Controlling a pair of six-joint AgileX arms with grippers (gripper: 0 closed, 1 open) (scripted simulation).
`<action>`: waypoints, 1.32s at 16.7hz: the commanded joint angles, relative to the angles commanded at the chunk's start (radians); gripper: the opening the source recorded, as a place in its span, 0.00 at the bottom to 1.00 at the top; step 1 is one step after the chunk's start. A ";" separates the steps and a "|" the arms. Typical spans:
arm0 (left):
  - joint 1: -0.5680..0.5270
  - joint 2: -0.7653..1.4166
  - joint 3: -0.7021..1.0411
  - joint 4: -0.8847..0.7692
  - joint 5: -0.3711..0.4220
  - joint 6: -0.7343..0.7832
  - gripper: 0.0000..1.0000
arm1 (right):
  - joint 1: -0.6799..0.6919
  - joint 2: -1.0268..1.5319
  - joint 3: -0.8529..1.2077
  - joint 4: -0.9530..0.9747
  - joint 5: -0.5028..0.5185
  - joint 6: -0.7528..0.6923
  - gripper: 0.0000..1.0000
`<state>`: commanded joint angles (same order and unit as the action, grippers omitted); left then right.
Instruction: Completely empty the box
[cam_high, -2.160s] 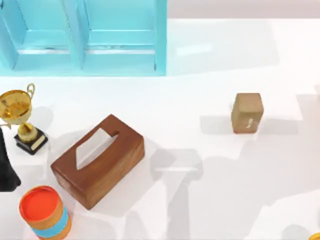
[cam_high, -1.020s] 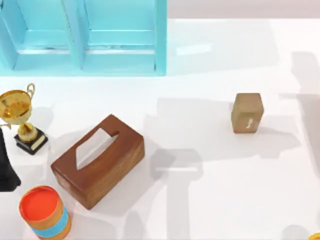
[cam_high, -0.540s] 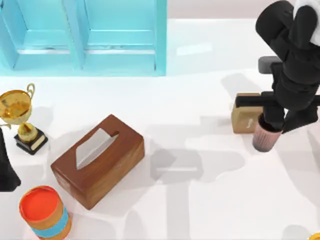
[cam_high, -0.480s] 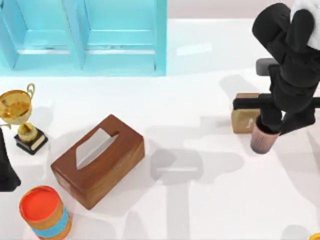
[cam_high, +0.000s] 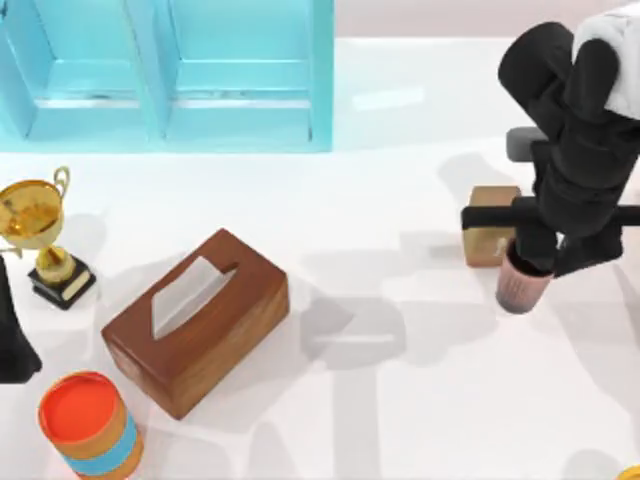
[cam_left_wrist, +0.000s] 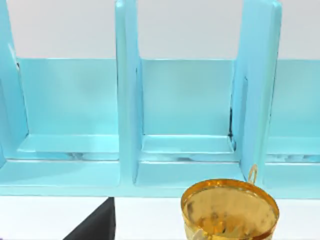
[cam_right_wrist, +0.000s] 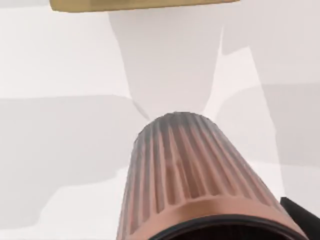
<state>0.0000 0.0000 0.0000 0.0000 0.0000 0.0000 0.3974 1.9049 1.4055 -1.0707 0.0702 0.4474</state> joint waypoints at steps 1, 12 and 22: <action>0.000 0.000 0.000 0.000 0.000 0.000 1.00 | 0.002 0.008 -0.018 0.027 0.001 0.001 0.00; 0.000 0.000 0.000 0.000 0.000 0.000 1.00 | 0.007 0.031 -0.073 0.109 0.003 0.004 0.23; 0.000 0.000 0.000 0.000 0.000 0.000 1.00 | 0.007 0.031 -0.073 0.109 0.003 0.004 0.98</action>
<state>0.0000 0.0000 0.0000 0.0000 0.0000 0.0000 0.4041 1.9362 1.3328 -0.9622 0.0731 0.4518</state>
